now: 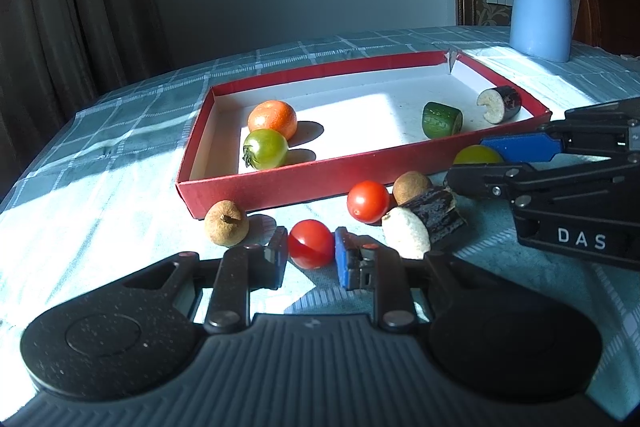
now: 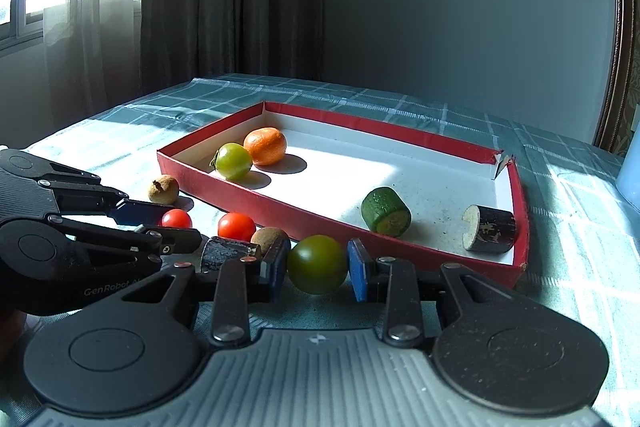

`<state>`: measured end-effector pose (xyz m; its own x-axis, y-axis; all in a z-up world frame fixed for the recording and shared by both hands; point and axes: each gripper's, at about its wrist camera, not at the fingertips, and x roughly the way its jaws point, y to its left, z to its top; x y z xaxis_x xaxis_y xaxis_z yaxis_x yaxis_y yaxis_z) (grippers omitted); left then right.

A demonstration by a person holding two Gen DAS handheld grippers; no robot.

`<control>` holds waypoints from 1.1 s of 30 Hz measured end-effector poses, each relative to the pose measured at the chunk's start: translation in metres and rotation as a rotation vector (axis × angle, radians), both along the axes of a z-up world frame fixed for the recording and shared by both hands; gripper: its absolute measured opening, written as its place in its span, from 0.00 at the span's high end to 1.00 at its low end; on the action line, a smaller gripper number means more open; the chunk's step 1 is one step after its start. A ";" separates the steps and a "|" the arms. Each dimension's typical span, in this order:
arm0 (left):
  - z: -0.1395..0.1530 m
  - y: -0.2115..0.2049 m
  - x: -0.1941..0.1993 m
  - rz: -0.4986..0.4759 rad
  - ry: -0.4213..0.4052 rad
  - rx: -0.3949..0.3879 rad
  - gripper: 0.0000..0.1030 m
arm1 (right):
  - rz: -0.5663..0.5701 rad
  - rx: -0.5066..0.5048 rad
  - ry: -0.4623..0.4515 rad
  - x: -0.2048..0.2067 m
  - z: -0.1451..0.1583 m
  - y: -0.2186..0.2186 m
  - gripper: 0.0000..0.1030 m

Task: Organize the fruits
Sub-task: 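Grasp the dark green tomato with the right tool, then carry the cherry tomato with the left tool while the right tool carries the green tomato into the tray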

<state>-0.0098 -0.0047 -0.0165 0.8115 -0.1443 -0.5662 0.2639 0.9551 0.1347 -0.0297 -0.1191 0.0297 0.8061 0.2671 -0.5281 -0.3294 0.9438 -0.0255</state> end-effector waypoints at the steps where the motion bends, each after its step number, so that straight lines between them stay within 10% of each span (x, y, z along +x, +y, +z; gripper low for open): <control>1: 0.000 0.000 0.000 0.000 0.001 -0.001 0.78 | 0.000 0.000 -0.002 0.000 0.000 0.000 0.69; 33: 0.014 -0.005 -0.005 -0.014 -0.053 -0.056 0.78 | -0.068 0.027 -0.101 -0.006 0.015 -0.015 0.69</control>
<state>-0.0151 -0.0101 -0.0028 0.8380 -0.1862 -0.5129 0.2710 0.9579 0.0951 -0.0360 -0.1336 0.0451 0.8713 0.2234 -0.4370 -0.2621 0.9646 -0.0294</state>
